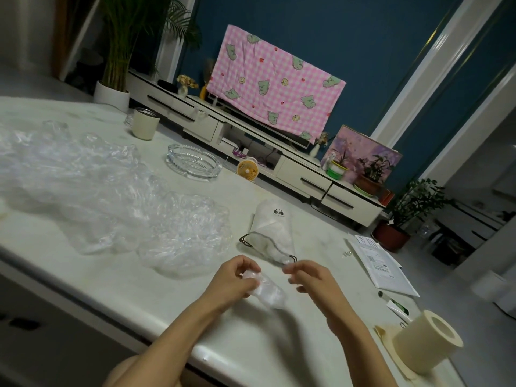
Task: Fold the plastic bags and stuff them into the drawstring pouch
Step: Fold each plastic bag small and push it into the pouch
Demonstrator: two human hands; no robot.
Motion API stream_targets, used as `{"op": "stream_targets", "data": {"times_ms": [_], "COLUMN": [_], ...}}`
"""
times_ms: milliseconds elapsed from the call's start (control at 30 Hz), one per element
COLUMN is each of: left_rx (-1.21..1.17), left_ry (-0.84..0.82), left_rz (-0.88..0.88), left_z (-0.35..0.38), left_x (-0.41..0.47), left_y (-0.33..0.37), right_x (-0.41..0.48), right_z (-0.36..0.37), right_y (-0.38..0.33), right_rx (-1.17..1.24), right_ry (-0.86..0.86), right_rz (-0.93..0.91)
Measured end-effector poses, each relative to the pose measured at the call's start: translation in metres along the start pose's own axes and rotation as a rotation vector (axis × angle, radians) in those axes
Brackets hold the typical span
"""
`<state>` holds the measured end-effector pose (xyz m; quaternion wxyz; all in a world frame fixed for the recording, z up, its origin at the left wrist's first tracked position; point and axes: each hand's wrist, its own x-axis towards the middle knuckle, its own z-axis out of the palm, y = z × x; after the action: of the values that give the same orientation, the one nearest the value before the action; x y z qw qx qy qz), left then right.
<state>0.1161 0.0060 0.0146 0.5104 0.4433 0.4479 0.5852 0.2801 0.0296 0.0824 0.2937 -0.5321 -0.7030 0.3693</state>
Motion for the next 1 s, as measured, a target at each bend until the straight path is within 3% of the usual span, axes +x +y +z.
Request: {"op": "stream_targets", "data": {"times_ms": [133,267,467,700,900,1000], "left_rx": [-0.002,0.000,-0.025,-0.218,-0.143,-0.133], "left_ry": [-0.034,0.007,0.023,-0.010,-0.015,-0.030], "left_rz": [0.019,0.043,0.046,-0.243,-0.199,-0.132], "left_z": [0.002,0.001,0.002,0.004,0.012,0.014], "left_x": [-0.002,-0.003,0.003,0.001,0.009,0.014], "left_y": [0.000,-0.002,-0.005,-0.009,-0.011,-0.016], "right_x": [0.000,-0.003,-0.004,-0.004,0.009,0.014], "right_z": [0.018,0.020,0.018,0.031,0.057,0.061], "right_y": [0.005,0.017,0.016,0.025,0.034,0.030], "right_rx": [-0.107,-0.061,-0.029,0.232,0.405,0.503], "right_ry": [-0.270,-0.211,-0.293,-0.175,0.074,0.098], "right_rz": [-0.005,0.021,-0.014,-0.090,-0.010,0.029]}}
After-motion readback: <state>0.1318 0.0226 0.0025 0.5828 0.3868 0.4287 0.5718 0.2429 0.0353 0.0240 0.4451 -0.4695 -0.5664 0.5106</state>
